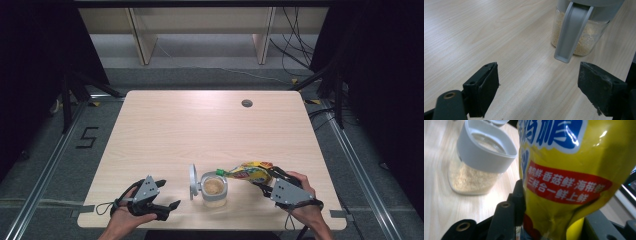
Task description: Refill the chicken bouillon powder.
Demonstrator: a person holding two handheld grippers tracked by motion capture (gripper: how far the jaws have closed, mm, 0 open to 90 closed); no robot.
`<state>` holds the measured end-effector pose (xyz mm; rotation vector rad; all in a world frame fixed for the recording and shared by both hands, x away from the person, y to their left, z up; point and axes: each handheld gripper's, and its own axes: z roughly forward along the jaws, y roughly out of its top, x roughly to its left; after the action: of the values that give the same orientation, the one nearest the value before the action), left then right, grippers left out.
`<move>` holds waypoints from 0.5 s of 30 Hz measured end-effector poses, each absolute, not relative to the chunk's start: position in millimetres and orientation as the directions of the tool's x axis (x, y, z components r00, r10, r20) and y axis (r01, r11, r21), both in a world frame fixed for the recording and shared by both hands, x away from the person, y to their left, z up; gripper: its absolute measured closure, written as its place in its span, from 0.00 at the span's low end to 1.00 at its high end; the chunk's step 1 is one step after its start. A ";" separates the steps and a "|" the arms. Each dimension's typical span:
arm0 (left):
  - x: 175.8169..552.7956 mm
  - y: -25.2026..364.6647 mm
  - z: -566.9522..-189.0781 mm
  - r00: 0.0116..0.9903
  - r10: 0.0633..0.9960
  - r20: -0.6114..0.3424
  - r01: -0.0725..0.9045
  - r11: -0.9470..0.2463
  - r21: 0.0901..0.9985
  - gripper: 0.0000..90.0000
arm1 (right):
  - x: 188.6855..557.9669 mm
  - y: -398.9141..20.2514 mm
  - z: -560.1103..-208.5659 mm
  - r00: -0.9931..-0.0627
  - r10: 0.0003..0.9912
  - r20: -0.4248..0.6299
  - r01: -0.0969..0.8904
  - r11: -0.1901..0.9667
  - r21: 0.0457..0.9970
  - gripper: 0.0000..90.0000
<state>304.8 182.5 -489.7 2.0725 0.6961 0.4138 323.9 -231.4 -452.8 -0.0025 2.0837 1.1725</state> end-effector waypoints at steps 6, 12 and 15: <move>304.5 181.4 -490.3 0.788 0.616 0.023 0.318 -0.438 0.841 0.19 | 339.2 -240.5 -458.7 -0.767 0.413 -0.491 -0.274 0.480 0.833 0.74; 304.7 182.0 -490.2 0.790 0.613 0.026 0.318 -0.446 0.836 0.18 | 360.6 -251.5 -465.5 -0.773 0.493 -0.399 -0.213 0.391 0.895 0.76; 303.7 180.8 -491.1 0.777 0.630 -0.004 0.347 -0.422 0.838 0.19 | 372.2 -252.6 -469.6 -0.776 0.532 -0.338 -0.177 0.330 0.927 0.78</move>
<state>303.7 180.8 -491.1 2.0488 0.7290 0.3892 372.2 -252.6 -469.6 0.3110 1.9867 1.4943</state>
